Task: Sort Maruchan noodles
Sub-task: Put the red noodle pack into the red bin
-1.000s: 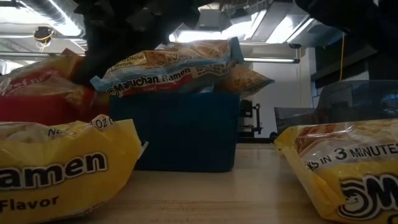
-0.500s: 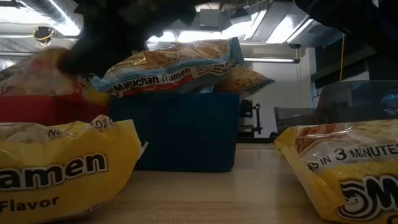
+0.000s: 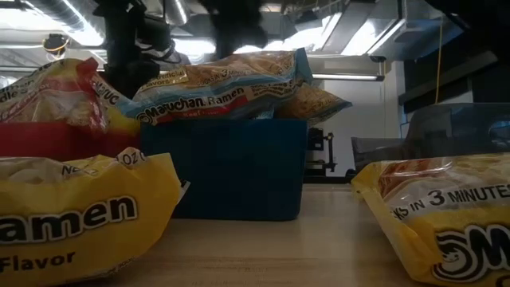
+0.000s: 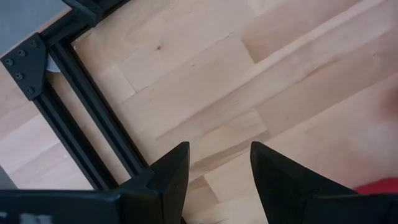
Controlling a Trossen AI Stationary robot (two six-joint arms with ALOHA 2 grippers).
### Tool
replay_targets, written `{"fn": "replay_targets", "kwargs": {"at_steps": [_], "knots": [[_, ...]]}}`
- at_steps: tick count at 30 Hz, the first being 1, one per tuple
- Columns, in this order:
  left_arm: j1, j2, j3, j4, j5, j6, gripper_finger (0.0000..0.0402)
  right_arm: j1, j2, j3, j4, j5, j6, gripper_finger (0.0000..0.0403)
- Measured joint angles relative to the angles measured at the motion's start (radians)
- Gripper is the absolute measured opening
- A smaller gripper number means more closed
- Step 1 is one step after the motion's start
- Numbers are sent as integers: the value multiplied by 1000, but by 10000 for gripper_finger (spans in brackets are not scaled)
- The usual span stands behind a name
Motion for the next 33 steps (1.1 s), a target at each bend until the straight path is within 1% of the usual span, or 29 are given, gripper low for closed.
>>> {"fn": "replay_targets", "kwargs": {"at_steps": [1,2,3,5,8,10,12,14,16,20,24,26,28,33], "knots": [[0,0,0,-2,0,0,165,-16,4,0,-54,67,13,62],[0,0,0,-3,0,0,165,-36,7,-2,-107,109,26,62],[0,0,0,-4,0,0,165,-56,9,-3,-153,130,39,62],[0,0,0,-3,0,-1,165,-98,14,-2,-200,124,48,62],[0,0,0,-3,0,0,165,-162,20,-30,-209,38,45,62],[0,0,0,-2,0,0,165,-195,21,-67,-144,-43,44,62],[0,0,0,8,-3,0,165,-218,22,-91,-67,-150,30,62],[0,0,0,27,-5,-1,165,-227,21,-122,21,-237,-27,62],[0,0,0,42,-5,-1,165,-225,21,-161,87,-251,-69,62],[0,0,0,45,-5,-11,165,-241,21,-213,82,-206,-97,62],[-1,0,0,45,-5,-32,165,-278,23,-262,65,-230,-153,64],[0,0,0,45,-5,-33,165,-288,22,-269,69,-238,-179,74],[-1,0,0,45,-5,-34,165,-298,22,-270,53,-239,-194,94],[-1,0,0,51,-5,-59,165,-320,22,-270,50,-235,-194,167]]}}
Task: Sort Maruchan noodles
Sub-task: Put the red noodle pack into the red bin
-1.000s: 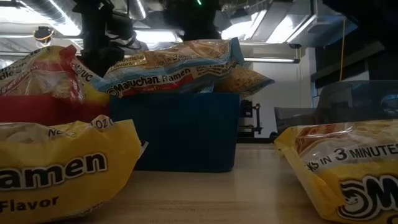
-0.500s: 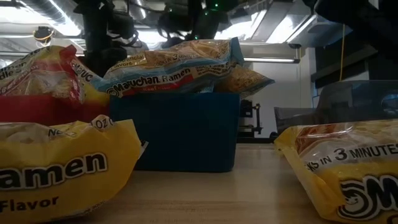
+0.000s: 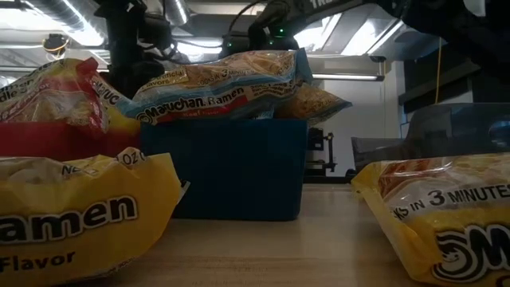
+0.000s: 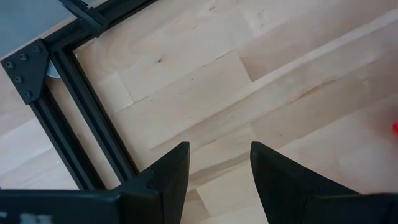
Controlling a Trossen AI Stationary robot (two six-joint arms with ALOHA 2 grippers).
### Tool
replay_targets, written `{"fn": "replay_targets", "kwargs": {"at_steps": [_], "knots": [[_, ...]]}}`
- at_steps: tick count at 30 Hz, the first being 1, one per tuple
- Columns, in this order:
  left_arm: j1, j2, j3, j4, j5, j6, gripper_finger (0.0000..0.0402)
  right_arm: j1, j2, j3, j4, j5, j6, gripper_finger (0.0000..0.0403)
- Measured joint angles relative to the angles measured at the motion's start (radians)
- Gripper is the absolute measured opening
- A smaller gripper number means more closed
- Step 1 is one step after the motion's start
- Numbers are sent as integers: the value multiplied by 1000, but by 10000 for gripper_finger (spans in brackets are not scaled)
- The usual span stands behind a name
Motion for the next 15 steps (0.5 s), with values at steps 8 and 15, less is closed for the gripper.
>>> {"fn": "replay_targets", "kwargs": {"at_steps": [8,15], "knots": [[0,0,0,2,0,0,165,-6,0,-56,-19,-91,27,256],[0,0,0,2,0,-1,165,-18,0,-157,50,-160,39,255]]}}
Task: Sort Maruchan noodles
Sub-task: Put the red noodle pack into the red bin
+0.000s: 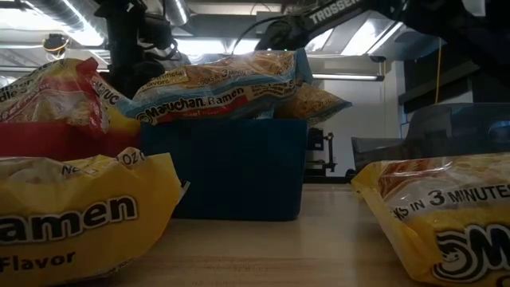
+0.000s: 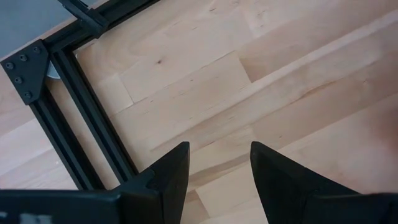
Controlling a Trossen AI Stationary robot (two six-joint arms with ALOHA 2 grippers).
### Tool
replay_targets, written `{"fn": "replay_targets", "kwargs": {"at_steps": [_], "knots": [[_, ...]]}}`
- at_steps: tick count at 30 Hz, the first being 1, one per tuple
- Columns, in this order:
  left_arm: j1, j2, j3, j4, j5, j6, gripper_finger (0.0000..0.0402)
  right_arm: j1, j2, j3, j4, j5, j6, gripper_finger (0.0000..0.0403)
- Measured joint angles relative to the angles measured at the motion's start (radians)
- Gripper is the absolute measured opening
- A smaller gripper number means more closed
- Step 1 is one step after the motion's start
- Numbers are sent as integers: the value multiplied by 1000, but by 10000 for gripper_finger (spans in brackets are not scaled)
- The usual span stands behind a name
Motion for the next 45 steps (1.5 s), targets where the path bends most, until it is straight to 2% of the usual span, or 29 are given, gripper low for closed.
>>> {"fn": "replay_targets", "kwargs": {"at_steps": [3,7,17,21,25,29,36,45], "knots": [[0,0,0,0,0,0,165,2,-1,-16,37,-44,10,233],[0,0,0,0,0,0,165,2,-1,-16,69,-57,39,184],[0,0,0,0,0,0,165,2,-1,-16,106,-55,44,11],[0,0,0,0,-7,8,165,2,-1,-11,140,-55,43,6],[0,0,0,-19,-65,44,165,2,0,59,128,-73,43,4],[0,0,0,-64,-113,52,165,9,0,184,73,-90,43,2],[0,0,0,-82,-127,53,165,43,0,428,-33,-35,42,1],[1,0,0,-79,-130,61,165,147,-88,436,83,-18,73,0]]}}
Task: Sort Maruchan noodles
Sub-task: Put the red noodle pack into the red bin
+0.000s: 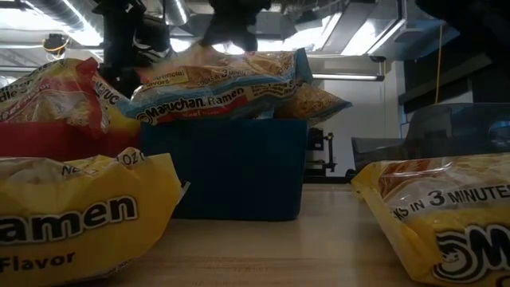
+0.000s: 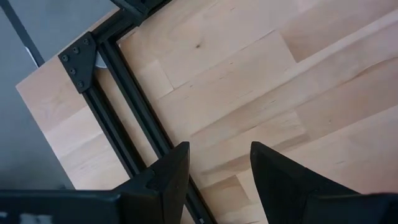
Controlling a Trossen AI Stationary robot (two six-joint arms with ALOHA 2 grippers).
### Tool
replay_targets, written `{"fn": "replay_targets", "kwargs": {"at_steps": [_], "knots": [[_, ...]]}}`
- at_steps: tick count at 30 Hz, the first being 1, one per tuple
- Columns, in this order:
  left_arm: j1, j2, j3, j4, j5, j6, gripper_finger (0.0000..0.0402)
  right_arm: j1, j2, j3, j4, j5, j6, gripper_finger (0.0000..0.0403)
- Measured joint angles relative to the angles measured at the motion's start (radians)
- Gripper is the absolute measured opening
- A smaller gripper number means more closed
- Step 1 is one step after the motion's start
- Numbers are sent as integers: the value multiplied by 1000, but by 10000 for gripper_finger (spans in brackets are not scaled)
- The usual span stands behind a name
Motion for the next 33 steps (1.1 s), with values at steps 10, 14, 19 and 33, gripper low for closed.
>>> {"fn": "replay_targets", "kwargs": {"at_steps": [10,14,19,33], "knots": [[2,0,1,1,1,1,165,134,-51,-4,169,-13,0,0],[2,0,1,3,2,1,165,186,-57,-4,212,-43,0,0],[2,0,1,6,6,1,165,239,-50,-3,271,-49,-1,0],[1,-1,1,9,7,1,165,243,58,-4,433,-62,23,0]]}}
